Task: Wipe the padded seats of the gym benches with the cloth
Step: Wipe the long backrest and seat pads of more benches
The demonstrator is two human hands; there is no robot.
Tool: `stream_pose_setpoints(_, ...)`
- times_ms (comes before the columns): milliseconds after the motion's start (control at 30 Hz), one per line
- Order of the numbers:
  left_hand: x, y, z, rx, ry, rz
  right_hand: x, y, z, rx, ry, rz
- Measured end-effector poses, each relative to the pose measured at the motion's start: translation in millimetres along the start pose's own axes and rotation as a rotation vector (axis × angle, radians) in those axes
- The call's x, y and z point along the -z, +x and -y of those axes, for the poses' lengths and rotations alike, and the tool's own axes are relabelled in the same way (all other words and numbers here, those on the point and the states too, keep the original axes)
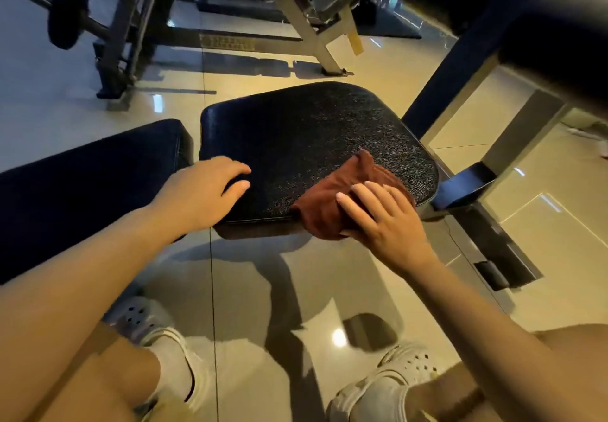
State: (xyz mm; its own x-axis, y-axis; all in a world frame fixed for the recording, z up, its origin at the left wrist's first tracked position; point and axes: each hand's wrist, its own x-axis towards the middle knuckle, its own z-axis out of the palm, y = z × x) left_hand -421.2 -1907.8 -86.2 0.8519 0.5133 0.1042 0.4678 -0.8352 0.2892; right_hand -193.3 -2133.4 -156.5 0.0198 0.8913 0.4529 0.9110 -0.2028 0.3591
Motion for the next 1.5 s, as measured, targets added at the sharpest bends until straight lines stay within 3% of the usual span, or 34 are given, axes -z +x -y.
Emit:
stream_pose_setpoints(133, -26, -7, 3, 0.012, -0.023, -0.092, 15, -26, -60, -0.09, 0.06, 0.214)
stream_pose_setpoints(267, -44, -11, 0, 0.07, -0.179, -0.235, 25, -30, -71, -0.145, 0.115, 0.326)
stream_pose_setpoints(433, -53, -10, -5, 0.163, -0.318, -0.238, 31, 2, -30, -0.034, 0.189, 0.355)
stream_pose_setpoints(533, -54, -8, -6, 0.199, -0.345, -0.293, 33, 31, 7, 0.046, 0.238, 0.296)
stream_pose_setpoints(700, -67, -9, -4, 0.185, -0.455, -0.403, 28, 81, 70, 0.083, 0.397, 0.366)
stream_pose_setpoints(800, -74, -11, -2, 0.148, -0.477, -0.465, 24, 105, 56, -0.053, 0.515, 0.484)
stream_pose_setpoints(933, -80, -10, -3, 0.113, -0.319, -0.487, 7, 122, -4, -0.228, 0.424, 0.615)
stream_pose_setpoints(1067, -88, -8, -1, 0.097, -0.233, -0.519, -20, 109, -91, -0.589, 0.281, 0.661)
stream_pose_setpoints(1167, -93, -5, -2, 0.111, -0.215, -0.562, -25, 104, -107, -0.741, 0.301, 0.688)
stream_pose_setpoints(1267, -95, -3, -4, 0.141, -0.196, -0.609, -17, 115, -62, -0.643, 0.286, 0.698)
stream_pose_setpoints(1433, -101, -2, -7, 0.153, -0.277, -0.682, -3, 161, 53, -0.133, 0.465, 0.633)
stream_pose_setpoints(1500, -104, -2, -6, 0.165, -0.322, -0.719, -7, 183, 69, -0.001, 0.506, 0.651)
